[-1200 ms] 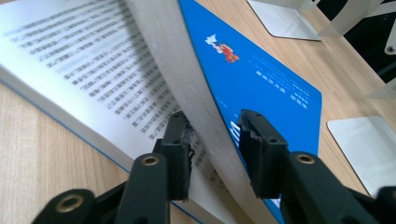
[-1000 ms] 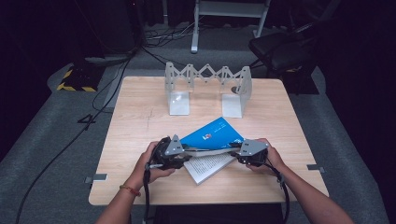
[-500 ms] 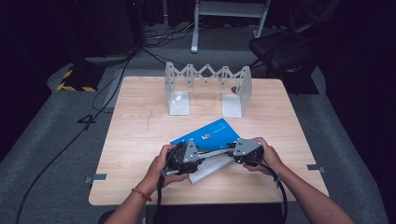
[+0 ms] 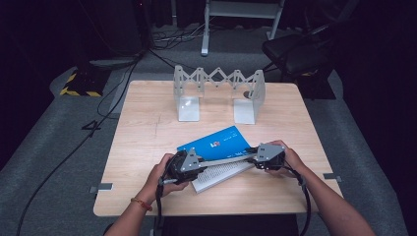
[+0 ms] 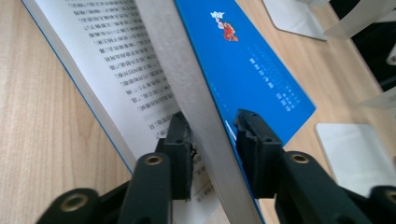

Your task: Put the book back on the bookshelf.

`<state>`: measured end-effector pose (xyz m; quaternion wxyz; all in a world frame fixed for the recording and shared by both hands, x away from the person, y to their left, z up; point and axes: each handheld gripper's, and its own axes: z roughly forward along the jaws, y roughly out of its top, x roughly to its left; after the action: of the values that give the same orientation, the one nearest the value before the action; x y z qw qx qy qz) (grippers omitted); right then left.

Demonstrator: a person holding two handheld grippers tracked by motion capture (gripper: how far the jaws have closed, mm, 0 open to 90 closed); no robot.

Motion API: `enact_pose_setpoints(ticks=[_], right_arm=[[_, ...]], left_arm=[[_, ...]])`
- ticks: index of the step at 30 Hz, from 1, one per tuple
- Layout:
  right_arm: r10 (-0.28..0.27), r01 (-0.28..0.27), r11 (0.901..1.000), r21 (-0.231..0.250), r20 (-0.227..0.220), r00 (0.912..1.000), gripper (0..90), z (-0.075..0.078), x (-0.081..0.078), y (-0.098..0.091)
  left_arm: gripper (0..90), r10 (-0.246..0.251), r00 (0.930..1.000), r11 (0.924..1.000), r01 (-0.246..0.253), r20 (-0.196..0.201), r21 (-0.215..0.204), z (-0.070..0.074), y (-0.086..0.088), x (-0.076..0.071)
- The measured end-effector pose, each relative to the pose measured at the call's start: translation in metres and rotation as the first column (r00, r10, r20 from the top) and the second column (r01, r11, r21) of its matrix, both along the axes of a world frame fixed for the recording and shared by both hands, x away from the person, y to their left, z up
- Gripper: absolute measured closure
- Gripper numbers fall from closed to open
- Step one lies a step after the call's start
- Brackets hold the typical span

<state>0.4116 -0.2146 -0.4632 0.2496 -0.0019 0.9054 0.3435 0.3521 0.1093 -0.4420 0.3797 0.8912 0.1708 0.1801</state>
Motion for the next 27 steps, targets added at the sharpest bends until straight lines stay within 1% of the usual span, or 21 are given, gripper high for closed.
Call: enact_pose_setpoints(ticks=[1,3,4,5,6,7,9,12,14,15,16,17,18,19,20,21,22,23,24,25,27], right_arm=[[-0.008,0.008,1.0000,-0.004,0.019,0.9998,69.8,0.001,-0.003,0.002],[-0.027,0.027,0.9996,0.009,0.026,0.9993,71.6,0.003,-0.008,0.005],[-0.039,0.038,0.9991,0.017,0.027,0.9989,72.3,0.003,-0.011,0.006],[-0.063,0.062,0.9979,0.017,0.033,0.9975,73.2,0.004,-0.019,0.009],[-0.078,0.077,0.9968,0.018,0.035,0.9964,73.5,0.003,-0.022,0.010],[-0.078,0.077,0.9968,0.018,0.035,0.9964,73.5,0.003,-0.022,0.010],[-0.104,0.103,0.9944,0.025,0.037,0.9939,74.3,0.003,-0.027,0.010],[-0.127,0.126,0.9916,0.028,0.025,0.9916,75.1,0.005,-0.029,0.009],[-0.136,0.135,0.9901,0.037,0.012,0.9907,75.0,0.007,-0.028,0.007],[-0.141,0.141,0.9892,0.042,-0.001,0.9900,74.8,0.008,-0.027,0.007],[-0.141,0.141,0.9892,0.042,-0.001,0.9900,74.8,0.008,-0.027,0.007],[-0.140,0.140,0.9896,0.036,-0.002,0.9902,74.6,0.008,-0.027,0.007],[-0.140,0.140,0.9898,0.027,-0.001,0.9902,74.5,0.008,-0.027,0.008],[-0.140,0.141,0.9900,0.012,-0.006,0.9901,74.1,0.008,-0.028,0.009],[-0.140,0.141,0.9900,0.012,-0.006,0.9901,74.1,0.008,-0.028,0.009],[-0.140,0.140,0.9902,0.005,-0.004,0.9902,73.9,0.007,-0.028,0.010],[-0.141,0.141,0.9900,0.002,-0.003,0.9900,73.8,0.007,-0.029,0.011],[-0.141,0.141,0.9900,0.000,-0.004,0.9900,73.8,0.007,-0.029,0.011],[-0.144,0.144,0.9896,-0.006,-0.005,0.9896,73.8,0.008,-0.029,0.012],[-0.144,0.144,0.9896,-0.006,-0.005,0.9896,73.8,0.008,-0.029,0.012],[-0.151,0.151,0.9886,-0.008,-0.007,0.9886,73.5,0.007,-0.030,0.013]], left_arm=[[68.8,0.010,0.9998,0.9997,-0.010,-0.019,-0.022,0.002,0.004,0.004],[65.7,0.018,0.9994,0.9994,-0.018,-0.029,-0.028,0.003,0.010,0.012],[64.5,0.012,0.9994,0.9998,-0.013,-0.033,-0.016,0.003,0.011,0.017],[63.6,-0.001,0.9994,1.0000,0.001,-0.034,-0.001,0.003,0.011,0.021],[63.0,-0.012,0.9987,0.9995,0.013,-0.050,0.028,0.004,0.010,0.032],[62.3,-0.012,0.9987,0.9995,0.013,-0.050,0.028,0.004,0.010,0.032],[61.6,-0.021,0.9985,0.9981,0.024,-0.051,0.057,0.007,0.006,0.041],[59.4,-0.025,0.9981,0.9982,0.028,-0.057,0.052,0.010,0.003,0.049],[56.7,-0.008,0.9979,0.9994,0.010,-0.065,0.034,0.010,0.002,0.051],[50.3,0.011,0.9976,0.9995,-0.009,-0.068,0.029,0.009,0.002,0.049],[44.0,0.011,0.9976,0.9995,-0.009,-0.068,0.029,0.009,0.002,0.049],[44.0,0.020,0.9978,0.9994,-0.018,-0.063,0.029,0.008,0.001,0.045],[41.0,0.019,0.9980,0.9995,-0.018,-0.061,0.025,0.007,0.001,0.042],[35.2,0.023,0.9986,0.9995,-0.022,-0.048,0.022,0.007,0.001,0.037],[35.2,0.029,0.9990,0.9995,-0.029,-0.035,0.010,0.008,0.001,0.033],[31.9,0.058,0.9983,0.9982,-0.058,-0.010,-0.015,0.011,-0.002,0.022],[29.6,0.068,0.9976,0.9975,-0.068,0.010,-0.020,0.012,-0.004,0.018],[26.9,0.068,0.9976,0.9975,-0.068,0.010,-0.020,0.012,-0.004,0.018],[27.8,0.081,0.9953,0.9960,-0.078,0.054,-0.042,0.018,-0.013,0.006],[27.5,0.081,0.9953,0.9960,-0.078,0.054,-0.042,0.018,-0.013,0.006],[26.8,0.081,0.9936,0.9965,-0.079,0.079,-0.027,0.021,-0.028,-0.002]])
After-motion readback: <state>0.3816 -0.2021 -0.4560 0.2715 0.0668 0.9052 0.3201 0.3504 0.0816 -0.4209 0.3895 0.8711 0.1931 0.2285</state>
